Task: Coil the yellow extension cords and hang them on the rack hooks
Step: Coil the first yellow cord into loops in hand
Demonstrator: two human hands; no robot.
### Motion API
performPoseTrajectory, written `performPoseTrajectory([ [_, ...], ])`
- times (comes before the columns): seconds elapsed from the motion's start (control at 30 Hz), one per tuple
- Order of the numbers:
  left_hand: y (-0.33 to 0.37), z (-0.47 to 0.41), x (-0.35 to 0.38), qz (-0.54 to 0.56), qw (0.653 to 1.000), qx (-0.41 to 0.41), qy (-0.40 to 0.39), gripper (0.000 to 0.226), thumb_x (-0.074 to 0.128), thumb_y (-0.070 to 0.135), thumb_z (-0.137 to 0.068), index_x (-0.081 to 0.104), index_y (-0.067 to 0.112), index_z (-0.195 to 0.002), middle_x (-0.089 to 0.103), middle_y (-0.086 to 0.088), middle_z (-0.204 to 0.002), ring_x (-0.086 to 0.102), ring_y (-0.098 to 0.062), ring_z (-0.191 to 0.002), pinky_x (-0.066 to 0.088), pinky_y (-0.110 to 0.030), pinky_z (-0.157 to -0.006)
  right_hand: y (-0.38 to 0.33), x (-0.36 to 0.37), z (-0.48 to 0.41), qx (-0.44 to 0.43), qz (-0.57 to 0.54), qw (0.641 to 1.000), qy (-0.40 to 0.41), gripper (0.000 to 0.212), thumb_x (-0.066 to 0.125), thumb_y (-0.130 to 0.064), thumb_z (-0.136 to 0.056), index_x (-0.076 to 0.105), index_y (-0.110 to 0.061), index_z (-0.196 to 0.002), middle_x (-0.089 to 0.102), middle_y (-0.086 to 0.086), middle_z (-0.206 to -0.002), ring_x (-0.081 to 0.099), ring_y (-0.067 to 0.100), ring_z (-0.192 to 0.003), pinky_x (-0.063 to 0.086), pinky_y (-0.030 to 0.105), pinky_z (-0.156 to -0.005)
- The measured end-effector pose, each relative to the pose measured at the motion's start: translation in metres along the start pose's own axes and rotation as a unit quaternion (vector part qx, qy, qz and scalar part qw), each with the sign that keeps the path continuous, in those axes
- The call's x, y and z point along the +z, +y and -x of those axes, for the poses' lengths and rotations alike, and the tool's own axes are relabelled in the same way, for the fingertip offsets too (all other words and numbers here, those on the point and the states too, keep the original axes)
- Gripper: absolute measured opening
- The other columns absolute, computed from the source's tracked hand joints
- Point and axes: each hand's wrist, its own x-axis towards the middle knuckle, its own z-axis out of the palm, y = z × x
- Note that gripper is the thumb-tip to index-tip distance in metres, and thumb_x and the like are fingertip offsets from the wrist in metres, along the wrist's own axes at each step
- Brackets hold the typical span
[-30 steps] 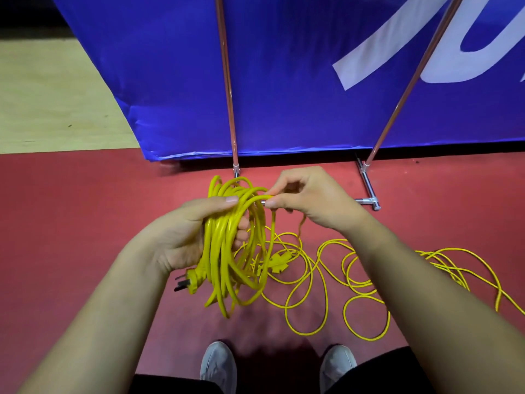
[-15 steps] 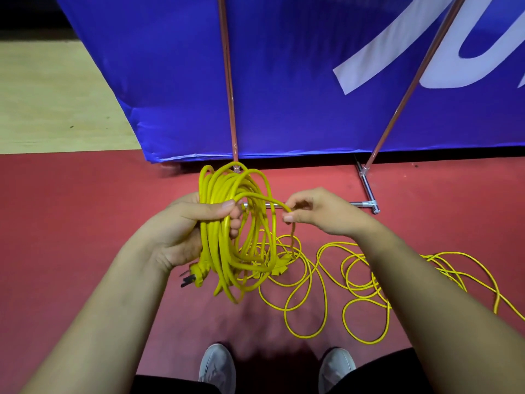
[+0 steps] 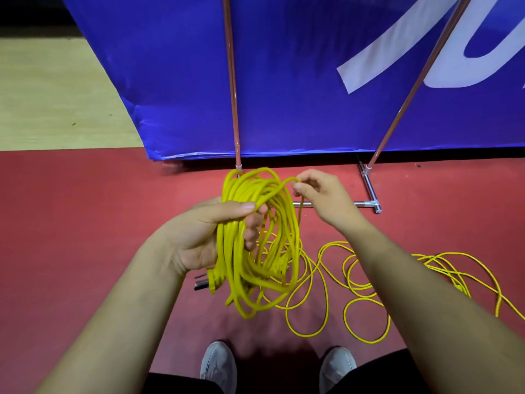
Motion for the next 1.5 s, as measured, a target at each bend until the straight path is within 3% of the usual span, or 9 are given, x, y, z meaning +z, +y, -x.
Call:
performPoseTrajectory([
  [0.1,0.007,0.0,-0.001,0.086,0.996,0.038,0.005,0.031,0.088,0.015,-0.053,0.069,0.007,-0.076,0.054,0.003,-0.059,0.053,-0.01,-0.049,0.049,-0.024,-0.05,0.025,0.0,0.005,0.01,0.114,0.991,-0.075,0.01,0.064,-0.007,-0.09,0.06,-0.012,-0.082,0.055,-0.004,-0.069,0.046,0.004,-0.064,0.038,0.019,-0.064],
  [0.23,0.02,0.01,-0.016,0.223,0.969,0.069,-0.085,0.012,0.061,0.009,-0.086,0.066,-0.001,-0.093,0.063,-0.005,-0.074,0.064,-0.019,-0.071,0.052,-0.031,-0.071,0.092,-0.004,0.028,0.189,0.209,0.934,-0.22,0.021,0.061,-0.01,-0.093,0.054,-0.006,-0.073,0.047,0.0,-0.067,0.04,0.011,-0.065,0.036,0.027,-0.062],
  [0.43,0.021,0.012,-0.009,0.111,0.974,0.159,0.113,0.028,0.081,0.009,-0.046,0.075,0.009,-0.073,0.073,-0.015,-0.1,0.072,-0.026,-0.093,0.059,-0.033,-0.064,0.074,0.001,0.029,0.313,-0.083,0.942,-0.083,0.013,0.061,-0.009,-0.093,0.052,-0.01,-0.085,0.068,0.006,-0.065,0.066,0.023,-0.067,0.052,0.03,-0.073],
  [0.53,0.023,0.007,-0.016,0.035,0.974,0.164,0.152,0.043,0.091,0.015,-0.036,0.075,0.011,-0.075,0.074,-0.01,-0.084,0.073,-0.02,-0.073,0.058,-0.031,-0.058,0.024,0.008,0.015,0.28,-0.166,0.945,-0.025,0.015,0.059,-0.012,-0.094,0.052,-0.01,-0.082,0.055,0.008,-0.06,0.058,0.018,-0.047,0.05,0.028,-0.054],
  [0.73,0.025,0.003,-0.024,-0.001,0.971,0.176,0.162,0.034,0.083,0.015,-0.056,0.069,0.009,-0.087,0.065,-0.004,-0.071,0.064,-0.016,-0.06,0.055,-0.03,-0.056,-0.063,-0.013,0.021,0.124,0.123,0.977,-0.126,0.015,0.067,-0.013,-0.087,0.069,-0.004,-0.075,0.047,-0.001,-0.051,0.033,0.002,-0.038,0.027,0.017,-0.042],
  [0.87,0.021,0.003,-0.021,-0.032,0.963,0.167,0.21,0.016,0.065,0.011,-0.073,0.066,0.007,-0.089,0.066,-0.004,-0.068,0.065,-0.014,-0.058,0.054,-0.031,-0.05,-0.099,-0.026,0.033,0.118,0.051,0.953,-0.275,0.013,0.068,-0.013,-0.086,0.072,-0.004,-0.078,0.044,0.0,-0.047,0.031,0.017,-0.046,0.024,0.024,-0.048],
  [1.17,0.01,-0.004,-0.005,-0.087,0.964,0.154,0.197,0.024,0.064,0.003,-0.075,0.06,-0.006,-0.096,0.068,-0.03,-0.102,0.067,-0.041,-0.098,0.054,-0.053,-0.084,-0.113,-0.027,0.038,0.065,-0.08,0.943,-0.315,0.023,0.065,-0.018,-0.083,0.07,0.004,-0.081,0.036,0.0,-0.046,0.026,0.016,-0.046,0.02,0.029,-0.049],
  [1.3,0.004,-0.002,-0.004,-0.174,0.972,0.083,0.133,0.03,0.068,0.004,-0.073,0.062,-0.01,-0.099,0.07,-0.028,-0.088,0.07,-0.039,-0.078,0.056,-0.054,-0.074,-0.11,-0.023,0.034,0.025,-0.113,0.97,-0.212,0.022,0.065,-0.014,-0.088,0.066,0.006,-0.078,0.037,-0.002,-0.049,0.028,0.013,-0.048,0.023,0.027,-0.048],
  [1.5,0.011,-0.004,-0.006,0.08,0.986,0.127,0.074,0.043,0.091,0.014,-0.046,0.069,0.006,-0.082,0.064,-0.005,-0.066,0.061,-0.011,-0.049,0.055,-0.028,-0.054,-0.062,-0.018,0.02,0.047,-0.074,0.985,-0.148,0.011,0.065,-0.01,-0.09,0.065,-0.005,-0.08,0.055,0.008,-0.063,0.051,0.012,-0.056,0.044,0.021,-0.057],
])
